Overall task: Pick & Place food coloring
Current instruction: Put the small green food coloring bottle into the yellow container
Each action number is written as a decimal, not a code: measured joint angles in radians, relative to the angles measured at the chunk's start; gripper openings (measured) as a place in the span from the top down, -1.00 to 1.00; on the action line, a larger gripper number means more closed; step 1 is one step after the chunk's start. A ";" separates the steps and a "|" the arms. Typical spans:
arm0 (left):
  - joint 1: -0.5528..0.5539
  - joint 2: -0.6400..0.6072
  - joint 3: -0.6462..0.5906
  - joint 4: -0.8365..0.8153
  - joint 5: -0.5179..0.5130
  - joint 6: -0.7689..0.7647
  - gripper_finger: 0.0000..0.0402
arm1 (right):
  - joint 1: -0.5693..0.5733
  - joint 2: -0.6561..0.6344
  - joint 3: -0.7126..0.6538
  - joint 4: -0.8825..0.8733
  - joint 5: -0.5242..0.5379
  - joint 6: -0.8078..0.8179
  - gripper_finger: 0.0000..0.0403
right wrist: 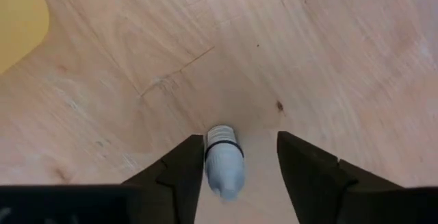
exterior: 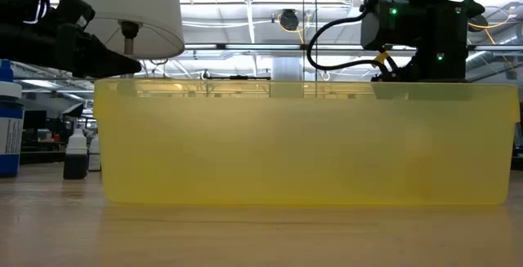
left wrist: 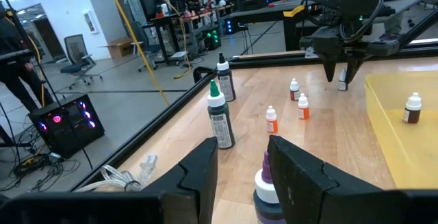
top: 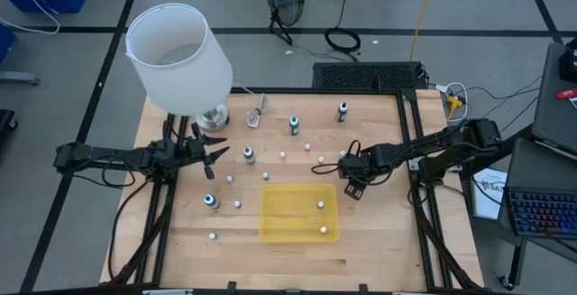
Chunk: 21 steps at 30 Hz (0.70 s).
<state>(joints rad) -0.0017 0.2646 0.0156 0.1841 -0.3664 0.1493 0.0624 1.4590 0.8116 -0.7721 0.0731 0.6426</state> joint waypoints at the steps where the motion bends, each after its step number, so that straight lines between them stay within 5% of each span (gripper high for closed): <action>1: 0.000 0.000 0.000 0.000 0.000 0.000 0.34 | 0.000 0.000 0.000 -0.001 0.000 0.000 0.12; 21: 0.000 0.000 0.000 0.000 0.000 0.000 0.35 | 0.000 0.000 0.000 -0.002 -0.049 0.000 0.16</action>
<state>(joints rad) -0.0013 0.2646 0.0154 0.1839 -0.3665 0.1492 0.0628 1.4590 0.8112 -0.7746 0.0237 0.6431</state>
